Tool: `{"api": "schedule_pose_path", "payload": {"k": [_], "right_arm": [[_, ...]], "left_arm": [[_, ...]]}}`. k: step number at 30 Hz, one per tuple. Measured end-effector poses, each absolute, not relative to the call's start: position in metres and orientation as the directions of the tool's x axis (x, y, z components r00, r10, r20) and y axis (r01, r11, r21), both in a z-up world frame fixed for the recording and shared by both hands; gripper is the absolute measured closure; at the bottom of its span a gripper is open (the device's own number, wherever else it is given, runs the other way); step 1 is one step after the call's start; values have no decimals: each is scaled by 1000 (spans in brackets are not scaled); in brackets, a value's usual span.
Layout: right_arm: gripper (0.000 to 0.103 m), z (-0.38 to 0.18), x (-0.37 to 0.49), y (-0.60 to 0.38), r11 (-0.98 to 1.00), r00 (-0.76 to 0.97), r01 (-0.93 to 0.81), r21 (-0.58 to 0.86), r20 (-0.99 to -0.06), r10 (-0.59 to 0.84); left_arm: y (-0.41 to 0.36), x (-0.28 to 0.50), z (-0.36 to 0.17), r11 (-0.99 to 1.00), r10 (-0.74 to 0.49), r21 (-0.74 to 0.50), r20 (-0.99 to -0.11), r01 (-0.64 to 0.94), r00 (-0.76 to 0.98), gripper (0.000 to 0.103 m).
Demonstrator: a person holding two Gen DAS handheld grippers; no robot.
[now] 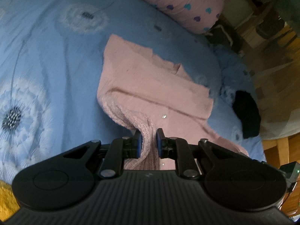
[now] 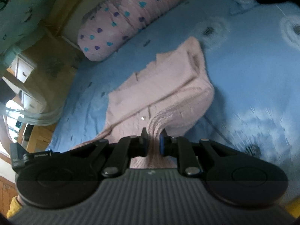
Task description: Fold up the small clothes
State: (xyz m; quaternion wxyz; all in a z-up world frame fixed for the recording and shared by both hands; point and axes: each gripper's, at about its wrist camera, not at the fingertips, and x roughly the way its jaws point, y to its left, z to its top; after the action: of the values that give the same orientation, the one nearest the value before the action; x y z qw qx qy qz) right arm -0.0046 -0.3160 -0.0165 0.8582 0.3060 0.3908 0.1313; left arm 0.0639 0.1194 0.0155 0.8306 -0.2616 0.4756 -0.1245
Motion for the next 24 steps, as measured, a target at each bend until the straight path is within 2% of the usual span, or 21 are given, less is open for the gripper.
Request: {"api": "schedule_pose_path", "payload": {"k": [15, 24], "right_arm": [[88, 9, 81, -333, 751, 744, -15, 660, -494, 450], [88, 0, 155, -346, 776, 786, 28, 630, -494, 372]], "left_arm": [[124, 157, 52, 806, -427, -587, -661, -71, 617, 85], [126, 245, 36, 827, -360, -549, -681, -120, 638, 85]]}}
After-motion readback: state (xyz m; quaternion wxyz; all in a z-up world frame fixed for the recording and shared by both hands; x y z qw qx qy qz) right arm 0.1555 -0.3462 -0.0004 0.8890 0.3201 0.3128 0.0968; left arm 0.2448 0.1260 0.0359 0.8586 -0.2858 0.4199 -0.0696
